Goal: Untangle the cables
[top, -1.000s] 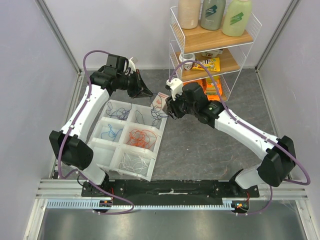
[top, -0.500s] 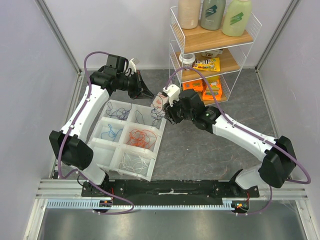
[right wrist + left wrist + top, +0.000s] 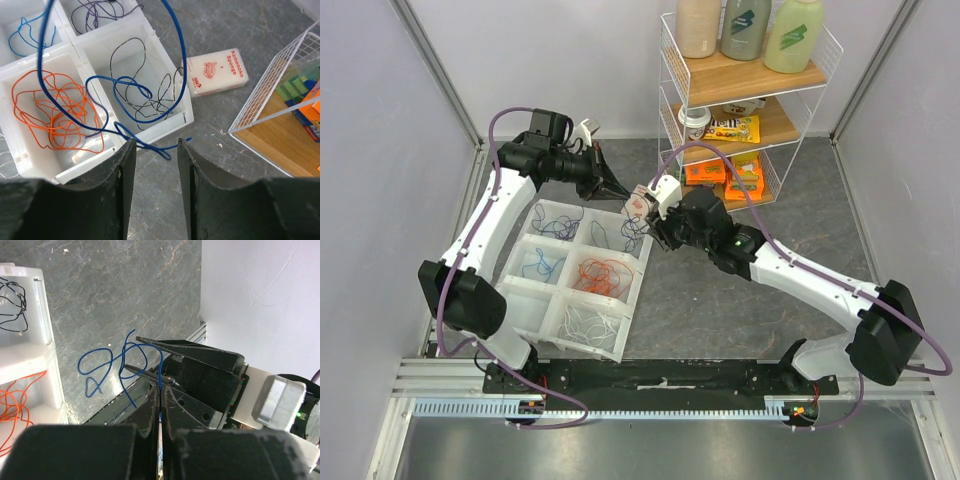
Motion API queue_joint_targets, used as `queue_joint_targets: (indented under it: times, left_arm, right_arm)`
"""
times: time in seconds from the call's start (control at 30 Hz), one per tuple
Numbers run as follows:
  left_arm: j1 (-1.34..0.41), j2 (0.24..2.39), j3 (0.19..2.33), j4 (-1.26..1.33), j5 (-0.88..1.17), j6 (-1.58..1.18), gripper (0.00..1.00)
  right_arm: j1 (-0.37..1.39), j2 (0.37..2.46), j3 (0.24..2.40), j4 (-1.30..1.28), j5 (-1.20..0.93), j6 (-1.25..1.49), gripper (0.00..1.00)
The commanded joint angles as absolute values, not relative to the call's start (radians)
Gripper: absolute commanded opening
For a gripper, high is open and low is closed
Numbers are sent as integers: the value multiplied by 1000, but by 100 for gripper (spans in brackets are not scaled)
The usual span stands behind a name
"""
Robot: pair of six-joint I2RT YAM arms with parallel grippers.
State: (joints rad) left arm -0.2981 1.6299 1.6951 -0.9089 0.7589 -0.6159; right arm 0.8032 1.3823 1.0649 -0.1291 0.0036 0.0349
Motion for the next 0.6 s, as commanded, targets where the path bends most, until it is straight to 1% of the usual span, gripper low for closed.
queue_joint_targets:
  times: [0.0, 0.27, 0.33, 0.37, 0.4, 0.5, 0.53, 0.57]
  left_arm:
    - [-295, 1641, 1697, -948, 815, -597, 2]
    - [-295, 1628, 1684, -950, 836, -595, 2]
    - [-293, 1621, 1680, -950, 841, -594, 2]
    - [-293, 1620, 1675, -950, 841, -594, 2]
    - [-293, 1614, 1672, -950, 839, -592, 2]
    - [-288, 1602, 1666, -950, 828, -592, 2]
    - [-287, 1594, 1663, -950, 821, -589, 2]
    - [-284, 1586, 1660, -950, 807, -584, 2]
  right_arm:
    - [813, 1322, 1063, -64, 28, 9, 44]
    - [834, 1333, 1057, -45, 34, 28, 29]
    - [844, 1338, 1052, -31, 75, 43, 24]
    - [848, 1339, 1051, -26, 107, 54, 19]
    - [851, 1339, 1051, -25, 167, 69, 15]
    - [854, 1336, 1057, -75, 445, 167, 16]
    - [854, 1335, 1054, -95, 537, 210, 8]
    - [854, 1333, 1057, -148, 655, 256, 4]
